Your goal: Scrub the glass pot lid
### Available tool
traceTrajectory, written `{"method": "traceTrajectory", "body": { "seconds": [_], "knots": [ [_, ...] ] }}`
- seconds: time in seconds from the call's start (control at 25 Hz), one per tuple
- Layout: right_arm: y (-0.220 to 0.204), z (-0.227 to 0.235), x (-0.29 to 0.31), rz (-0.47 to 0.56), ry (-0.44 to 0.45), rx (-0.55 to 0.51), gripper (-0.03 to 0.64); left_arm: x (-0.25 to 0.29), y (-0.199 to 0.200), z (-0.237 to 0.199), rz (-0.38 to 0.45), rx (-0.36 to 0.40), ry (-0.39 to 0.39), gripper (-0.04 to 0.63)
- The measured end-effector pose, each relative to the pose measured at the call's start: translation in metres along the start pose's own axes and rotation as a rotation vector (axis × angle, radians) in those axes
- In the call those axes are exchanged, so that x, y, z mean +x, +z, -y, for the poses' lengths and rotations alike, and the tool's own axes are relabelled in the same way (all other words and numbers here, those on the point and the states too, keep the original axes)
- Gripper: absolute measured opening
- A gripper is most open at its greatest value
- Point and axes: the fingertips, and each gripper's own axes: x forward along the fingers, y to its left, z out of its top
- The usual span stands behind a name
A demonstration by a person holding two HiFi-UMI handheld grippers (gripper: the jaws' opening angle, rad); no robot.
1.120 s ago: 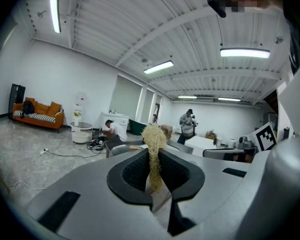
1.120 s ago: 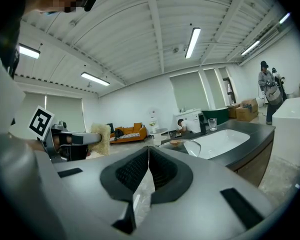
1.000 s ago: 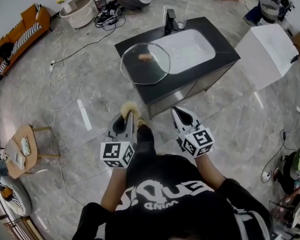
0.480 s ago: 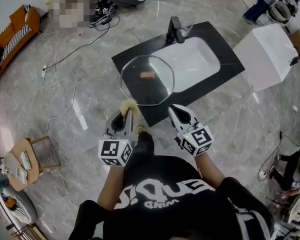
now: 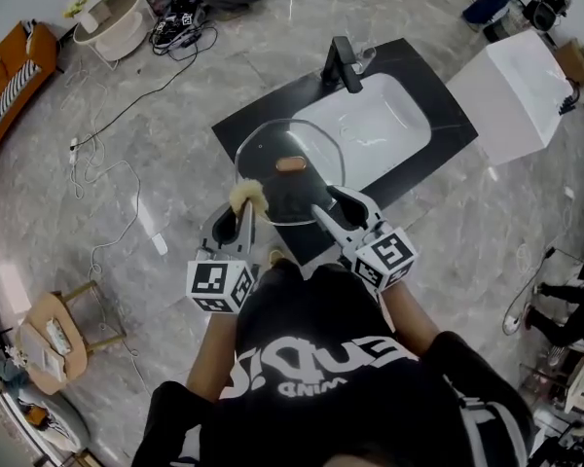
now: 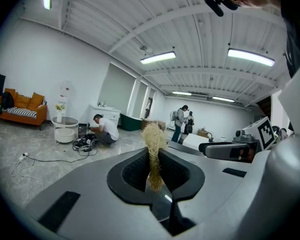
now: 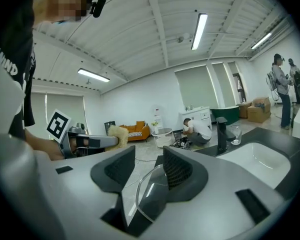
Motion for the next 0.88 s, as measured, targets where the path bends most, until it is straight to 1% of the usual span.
{"method": "traceTrajectory", "body": {
  "seconds": [0.04, 0.16, 0.32, 0.52, 0.68, 0.88],
  "knots": [
    [0.000, 0.000, 0.002, -0.005, 0.012, -0.002, 0.167, 0.004, 0.002, 0.000, -0.001, -0.001, -0.005, 0.048],
    [0.001, 0.004, 0.008, -0.022, 0.049, -0.018, 0.212, 0.016, 0.005, 0.001, -0.002, 0.000, -0.009, 0.048],
    [-0.005, 0.011, 0.019, -0.068, 0.104, -0.052, 0.241, 0.028, 0.006, -0.003, -0.011, 0.005, 0.017, 0.048],
    [-0.014, 0.030, 0.037, -0.138, 0.183, -0.108, 0.255, 0.039, 0.008, -0.007, -0.008, -0.014, 0.077, 0.048],
    [-0.035, 0.042, 0.057, -0.228, 0.256, -0.191, 0.255, 0.046, 0.007, -0.009, -0.009, -0.021, 0.110, 0.048],
    [-0.060, 0.056, 0.088, -0.307, 0.317, -0.246, 0.255, 0.052, 0.005, -0.015, -0.014, -0.033, 0.151, 0.048]
  ]
}}
